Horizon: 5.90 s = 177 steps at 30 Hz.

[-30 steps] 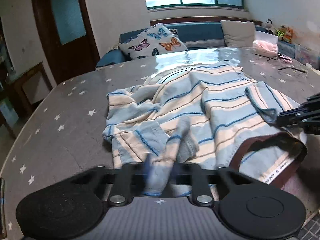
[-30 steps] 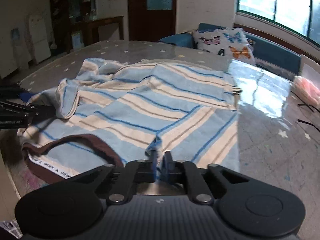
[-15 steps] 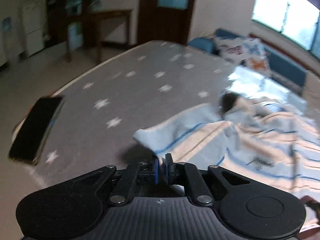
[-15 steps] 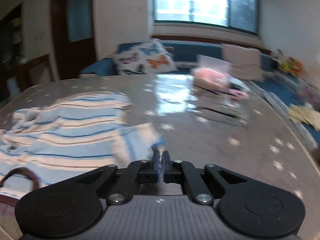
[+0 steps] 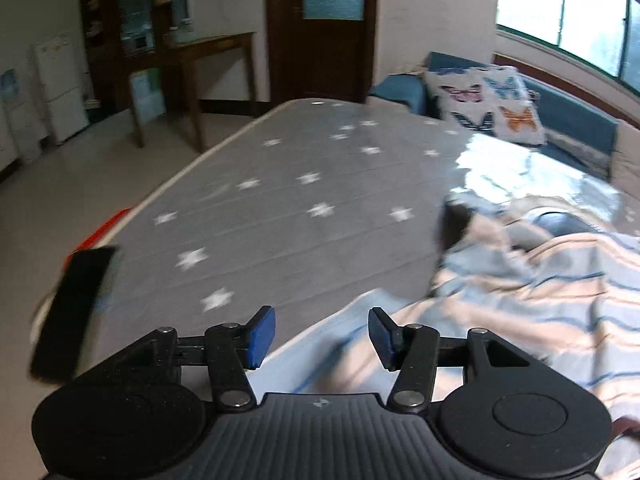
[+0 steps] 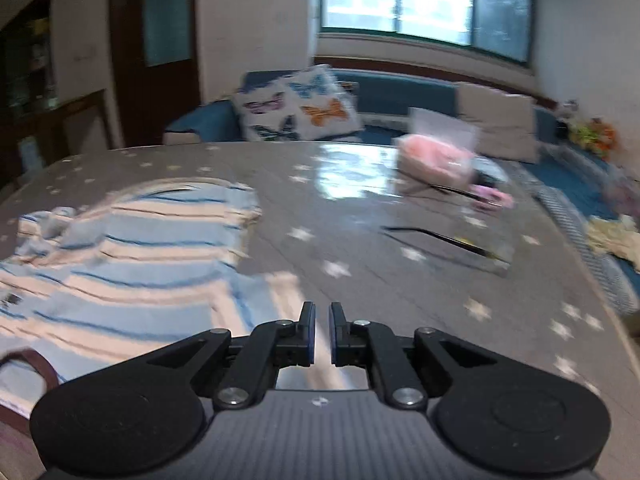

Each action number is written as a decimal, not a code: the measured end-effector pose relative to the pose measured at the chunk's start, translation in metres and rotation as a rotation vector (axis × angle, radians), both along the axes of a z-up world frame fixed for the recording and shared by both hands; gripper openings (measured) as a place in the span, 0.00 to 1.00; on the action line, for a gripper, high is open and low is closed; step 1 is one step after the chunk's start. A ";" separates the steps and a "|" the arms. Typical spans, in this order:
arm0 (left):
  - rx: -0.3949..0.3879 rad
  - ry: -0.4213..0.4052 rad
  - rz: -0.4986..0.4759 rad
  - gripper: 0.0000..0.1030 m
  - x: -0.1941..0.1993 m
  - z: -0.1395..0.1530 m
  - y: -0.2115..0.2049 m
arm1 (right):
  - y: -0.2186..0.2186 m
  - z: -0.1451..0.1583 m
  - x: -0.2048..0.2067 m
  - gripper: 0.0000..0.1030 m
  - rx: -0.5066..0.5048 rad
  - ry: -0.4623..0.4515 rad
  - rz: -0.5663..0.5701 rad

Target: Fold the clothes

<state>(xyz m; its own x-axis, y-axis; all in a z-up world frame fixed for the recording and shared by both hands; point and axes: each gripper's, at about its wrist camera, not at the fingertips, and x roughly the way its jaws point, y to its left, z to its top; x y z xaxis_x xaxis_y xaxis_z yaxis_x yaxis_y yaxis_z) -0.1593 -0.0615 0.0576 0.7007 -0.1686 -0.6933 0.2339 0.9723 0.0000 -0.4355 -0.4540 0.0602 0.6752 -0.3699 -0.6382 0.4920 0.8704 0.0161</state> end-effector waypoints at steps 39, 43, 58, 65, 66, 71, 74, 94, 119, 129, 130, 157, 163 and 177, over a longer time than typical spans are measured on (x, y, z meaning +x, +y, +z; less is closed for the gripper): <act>-0.172 0.149 -0.246 0.03 0.159 -0.012 -0.131 | -0.083 -0.021 0.212 0.06 0.351 -0.094 0.101; -0.278 0.062 -0.265 0.03 0.139 0.018 -0.101 | -0.077 0.007 0.175 0.06 0.333 -0.193 0.145; -0.257 0.111 -0.351 0.03 0.054 -0.003 -0.015 | -0.021 -0.022 0.056 0.09 0.302 0.053 0.286; -0.220 0.132 -0.356 0.03 0.045 -0.016 -0.012 | -0.035 -0.009 0.049 0.27 0.306 0.014 0.253; -0.217 0.132 -0.356 0.03 0.044 -0.016 -0.013 | -0.042 -0.007 0.053 0.28 0.312 -0.001 0.229; -0.210 0.127 -0.355 0.03 0.048 -0.016 -0.016 | -0.069 -0.022 0.081 0.28 0.385 -0.016 0.160; -0.206 0.115 -0.358 0.03 0.048 -0.012 -0.016 | -0.078 -0.039 0.103 0.28 0.427 0.019 0.151; -0.092 -0.131 -0.381 0.03 0.164 0.042 -0.148 | -0.107 0.027 0.208 0.03 0.110 -0.060 0.139; -0.015 -0.050 -0.270 0.56 0.172 0.005 -0.171 | -0.113 0.005 0.241 0.22 0.055 0.103 0.096; 0.059 0.003 -0.309 0.61 0.088 -0.023 -0.123 | -0.028 -0.016 0.172 0.38 0.081 0.190 0.245; 0.067 0.008 -0.304 0.61 0.081 -0.028 -0.117 | -0.020 -0.020 0.166 0.39 0.083 0.191 0.254; 0.048 -0.122 -0.283 0.83 -0.035 -0.031 -0.049 | 0.108 -0.040 0.043 0.58 -0.069 0.069 0.454; 0.038 -0.126 -0.403 0.83 -0.064 -0.037 -0.085 | 0.115 -0.048 0.058 0.58 -0.049 0.051 0.467; 0.121 -0.238 -0.486 0.87 -0.103 -0.046 -0.092 | 0.121 -0.052 0.028 0.61 -0.020 0.003 0.480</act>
